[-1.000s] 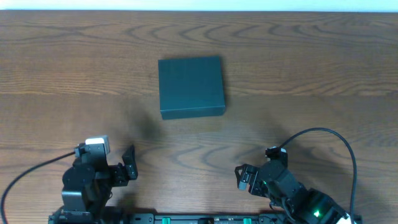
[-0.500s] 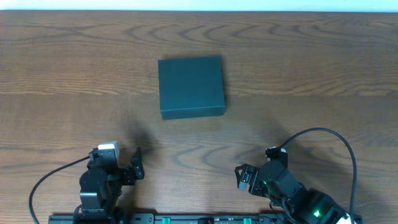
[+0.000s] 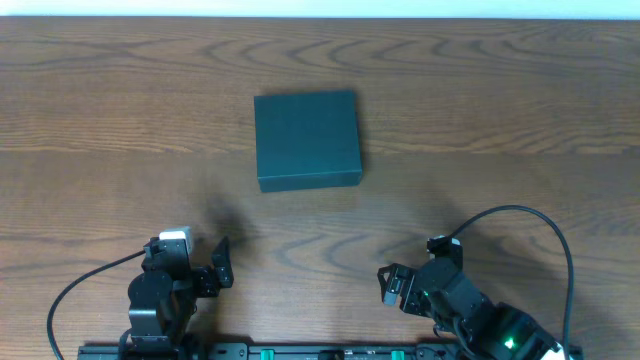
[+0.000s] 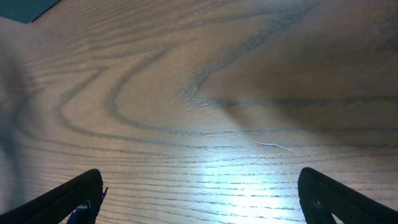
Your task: Pack container
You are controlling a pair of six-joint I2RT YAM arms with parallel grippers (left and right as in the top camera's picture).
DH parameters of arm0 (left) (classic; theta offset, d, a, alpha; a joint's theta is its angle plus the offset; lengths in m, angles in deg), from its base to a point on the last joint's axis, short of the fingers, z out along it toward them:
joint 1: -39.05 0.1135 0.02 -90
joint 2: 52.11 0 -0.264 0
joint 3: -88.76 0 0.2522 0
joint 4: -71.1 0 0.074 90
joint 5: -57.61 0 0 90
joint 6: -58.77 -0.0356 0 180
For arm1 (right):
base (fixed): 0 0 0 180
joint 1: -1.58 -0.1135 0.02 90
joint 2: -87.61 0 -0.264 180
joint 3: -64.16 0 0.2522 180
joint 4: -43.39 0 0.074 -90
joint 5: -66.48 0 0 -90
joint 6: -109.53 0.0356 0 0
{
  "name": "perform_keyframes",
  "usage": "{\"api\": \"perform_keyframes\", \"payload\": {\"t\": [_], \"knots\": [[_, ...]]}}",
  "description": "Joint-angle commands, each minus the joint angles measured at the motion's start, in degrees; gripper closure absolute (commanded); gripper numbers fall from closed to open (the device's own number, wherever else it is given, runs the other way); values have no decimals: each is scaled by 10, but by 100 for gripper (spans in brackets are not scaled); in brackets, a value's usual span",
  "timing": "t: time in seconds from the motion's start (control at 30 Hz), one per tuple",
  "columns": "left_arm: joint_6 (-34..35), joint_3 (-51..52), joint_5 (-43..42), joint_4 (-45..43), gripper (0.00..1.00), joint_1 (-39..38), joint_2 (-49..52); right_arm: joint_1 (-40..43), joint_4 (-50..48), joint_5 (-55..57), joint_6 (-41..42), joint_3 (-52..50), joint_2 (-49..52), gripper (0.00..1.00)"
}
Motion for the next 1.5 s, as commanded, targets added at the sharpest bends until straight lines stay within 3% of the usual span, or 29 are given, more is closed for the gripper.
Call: {"api": "perform_keyframes", "payload": {"t": [0.0,0.2,0.27,0.4,0.57,0.8,1.47], "knots": [[-2,4,-10,-2,5,3,-5,-4,-1,4,7,-2,0,1],[-2,4,-10,-2,5,3,-5,-4,-1,5,7,-2,0,0],[-2,4,-10,-2,5,3,-5,-5,3,80,-19,-3,-12,1],[-2,4,-10,-2,5,3,-5,-2,2,210,-114,-26,-102,1],[-2,4,-10,-2,5,3,-5,29,-18,220,-143,-104,-226,1],[-2,4,-10,-2,5,3,-5,34,-18,183,-329,-104,-324,1],[-2,4,-10,-2,5,3,-5,32,-16,156,-327,-105,-323,1]]}}
